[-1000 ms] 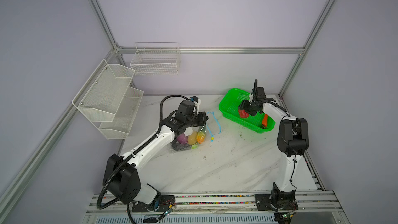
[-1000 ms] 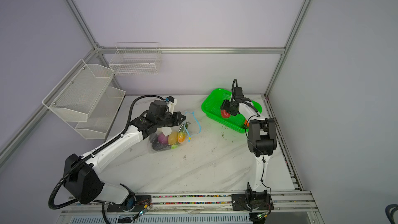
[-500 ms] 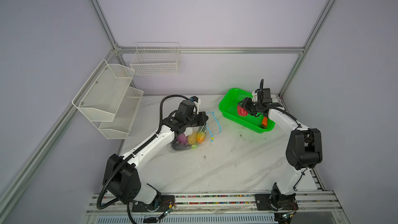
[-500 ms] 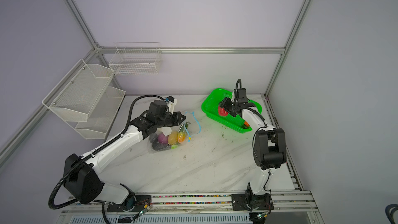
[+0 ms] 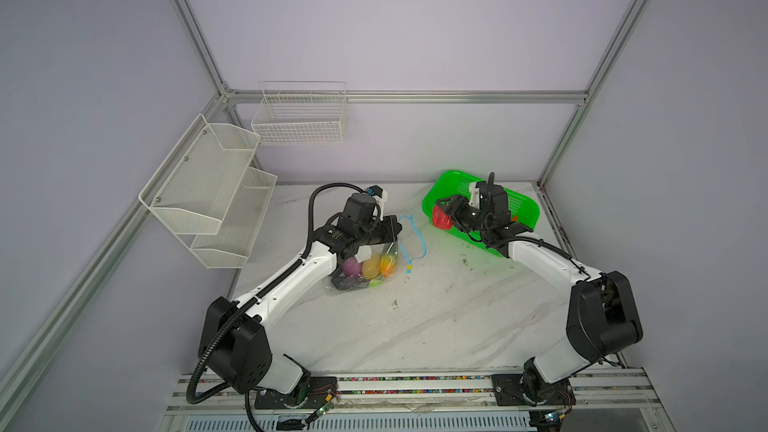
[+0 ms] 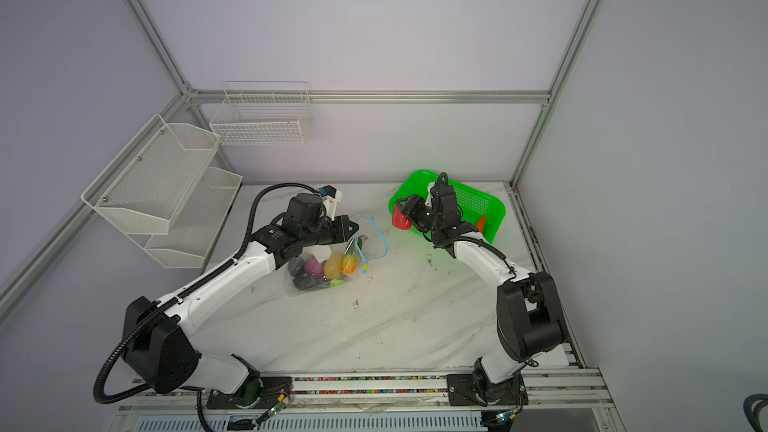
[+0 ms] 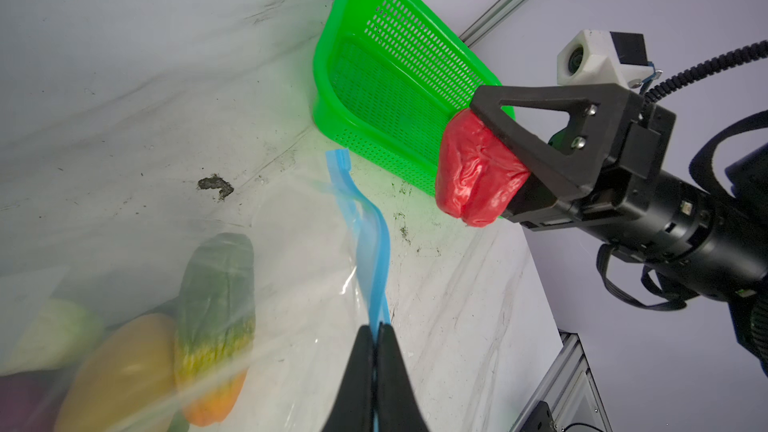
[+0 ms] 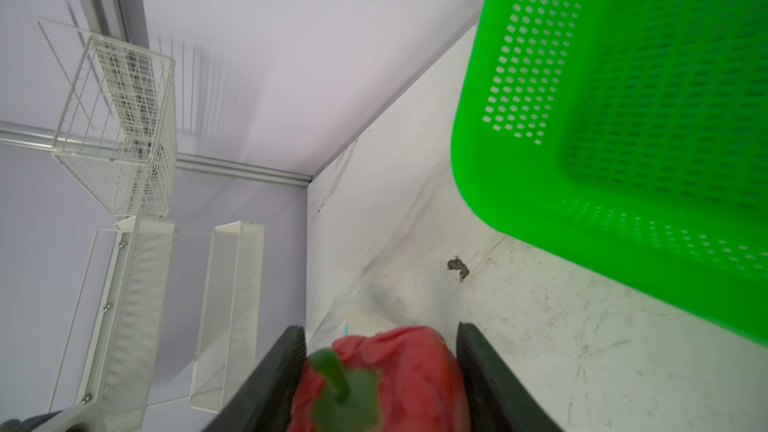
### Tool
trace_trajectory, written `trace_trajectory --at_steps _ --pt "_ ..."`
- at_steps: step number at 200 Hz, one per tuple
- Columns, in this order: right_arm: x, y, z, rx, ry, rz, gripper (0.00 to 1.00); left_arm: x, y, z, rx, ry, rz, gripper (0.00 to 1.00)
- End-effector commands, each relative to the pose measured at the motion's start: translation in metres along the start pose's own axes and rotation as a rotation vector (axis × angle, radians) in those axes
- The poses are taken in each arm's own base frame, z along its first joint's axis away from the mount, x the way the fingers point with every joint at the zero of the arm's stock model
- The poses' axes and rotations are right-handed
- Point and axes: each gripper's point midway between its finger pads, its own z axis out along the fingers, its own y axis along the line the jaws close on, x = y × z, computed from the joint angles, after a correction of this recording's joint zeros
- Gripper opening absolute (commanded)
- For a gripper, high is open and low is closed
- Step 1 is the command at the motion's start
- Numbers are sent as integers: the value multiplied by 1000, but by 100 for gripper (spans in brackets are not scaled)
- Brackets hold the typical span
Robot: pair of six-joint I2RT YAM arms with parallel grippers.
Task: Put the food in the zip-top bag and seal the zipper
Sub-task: 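Lift the red pepper and carry it to the bag mouth, then lower the red pepper into the bag held open by the left gripper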
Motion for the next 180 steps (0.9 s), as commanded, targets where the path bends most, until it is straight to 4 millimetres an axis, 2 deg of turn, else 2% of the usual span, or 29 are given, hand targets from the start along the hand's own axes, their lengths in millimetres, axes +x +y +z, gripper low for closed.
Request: trace_trajectory --at_steps 1,18,64,127,180 --pt "10 27 7 -77 2 -6 58 -3 -4 -9 14 -32 5 0" --pt "26 28 11 -79 33 0 58 -3 -4 -9 12 -35 5 0" --pt "55 31 10 -91 83 22 58 -3 -4 -7 13 -30 5 0" --pt "79 38 6 -89 125 15 58 -4 -4 -7 15 -33 4 0" --pt "104 36 21 -84 183 21 58 -6 -9 -9 27 -34 5 0"
